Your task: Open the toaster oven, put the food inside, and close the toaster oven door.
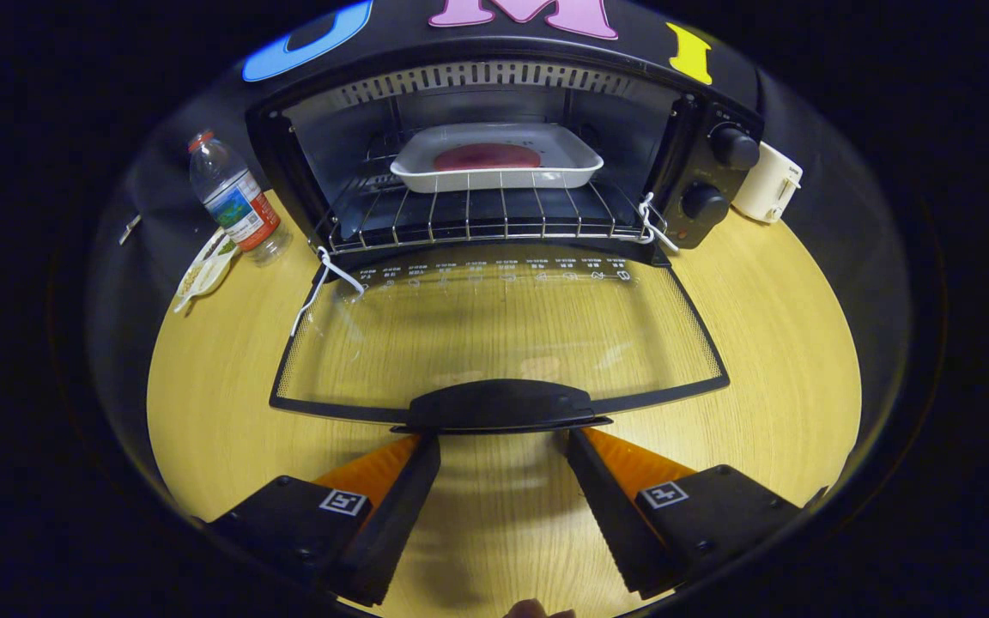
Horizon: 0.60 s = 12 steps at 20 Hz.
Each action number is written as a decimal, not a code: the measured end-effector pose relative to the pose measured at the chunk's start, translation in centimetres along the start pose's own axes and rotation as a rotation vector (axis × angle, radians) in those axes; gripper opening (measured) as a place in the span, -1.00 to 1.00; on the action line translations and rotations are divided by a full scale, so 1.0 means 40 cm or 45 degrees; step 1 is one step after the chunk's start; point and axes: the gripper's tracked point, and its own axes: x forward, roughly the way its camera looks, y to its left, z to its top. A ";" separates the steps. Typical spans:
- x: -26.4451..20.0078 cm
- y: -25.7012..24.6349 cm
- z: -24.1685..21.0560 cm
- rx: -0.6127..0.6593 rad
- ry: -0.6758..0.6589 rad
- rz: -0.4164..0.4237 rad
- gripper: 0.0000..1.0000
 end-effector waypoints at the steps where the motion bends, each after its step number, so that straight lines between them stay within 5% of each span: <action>1: -0.003 -0.003 -0.002 0.004 0.007 0.000 0.98; 12: -0.128 0.000 0.089 0.013 -0.115 0.043 0.97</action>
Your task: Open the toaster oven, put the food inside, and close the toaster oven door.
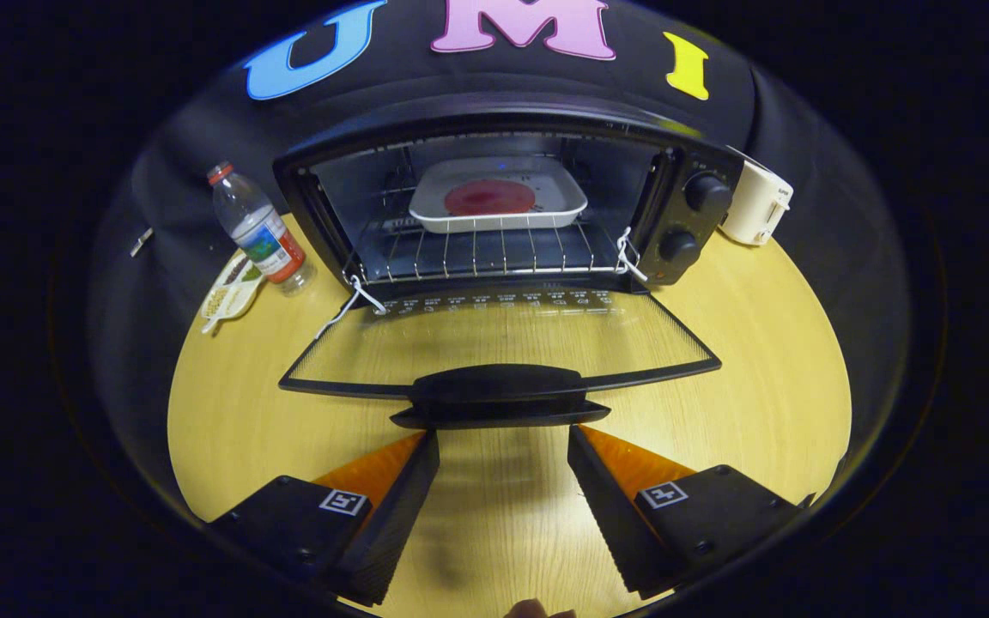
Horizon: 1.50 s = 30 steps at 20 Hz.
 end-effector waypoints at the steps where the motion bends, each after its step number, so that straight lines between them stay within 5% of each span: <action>1: -0.012 0.000 0.024 0.003 -0.022 0.005 0.97; 14: -0.259 -0.006 0.436 0.127 -0.482 0.031 0.98; 30: -0.775 -0.103 0.604 -0.029 -1.018 0.048 0.97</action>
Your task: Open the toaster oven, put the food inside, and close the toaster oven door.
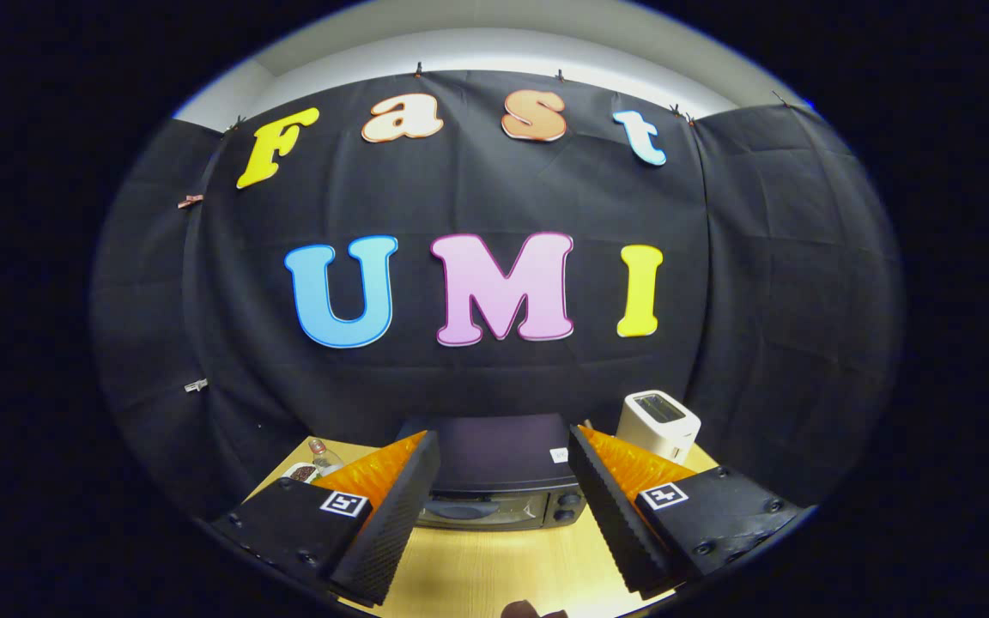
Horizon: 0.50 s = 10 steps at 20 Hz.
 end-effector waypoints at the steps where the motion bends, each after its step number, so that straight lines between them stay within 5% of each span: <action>1: -0.016 -0.008 0.023 -0.017 -0.037 -0.008 0.97; 10: -0.094 -0.046 0.060 -0.010 -0.119 -0.032 0.96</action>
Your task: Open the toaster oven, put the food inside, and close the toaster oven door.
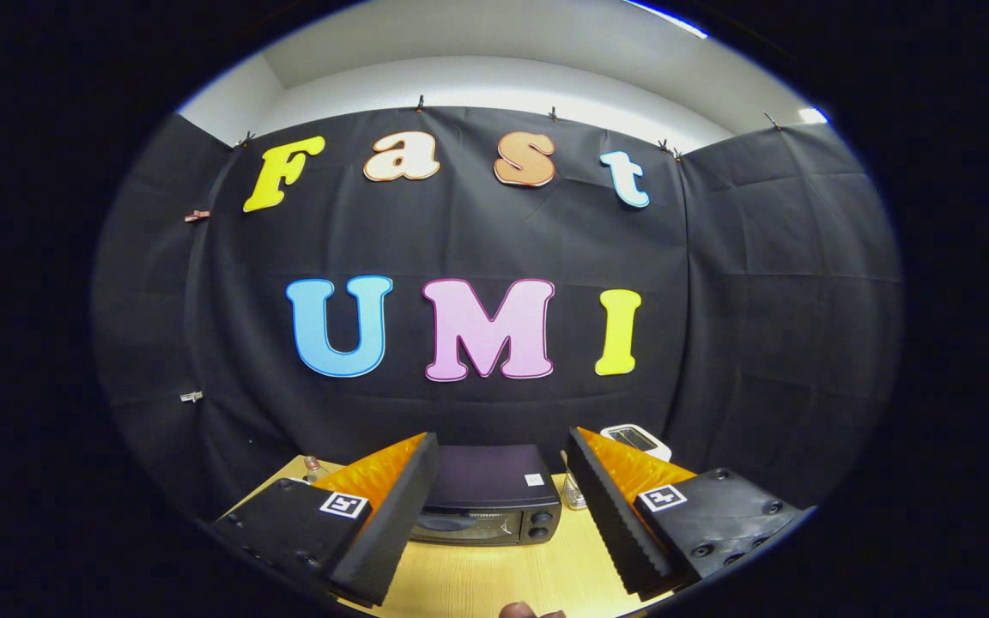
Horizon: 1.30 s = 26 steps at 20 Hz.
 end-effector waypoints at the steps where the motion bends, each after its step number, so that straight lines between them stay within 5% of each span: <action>1: -0.003 -0.002 0.000 0.003 0.000 -0.002 0.96; 26: -0.038 -0.017 0.044 -0.063 -0.045 0.019 0.96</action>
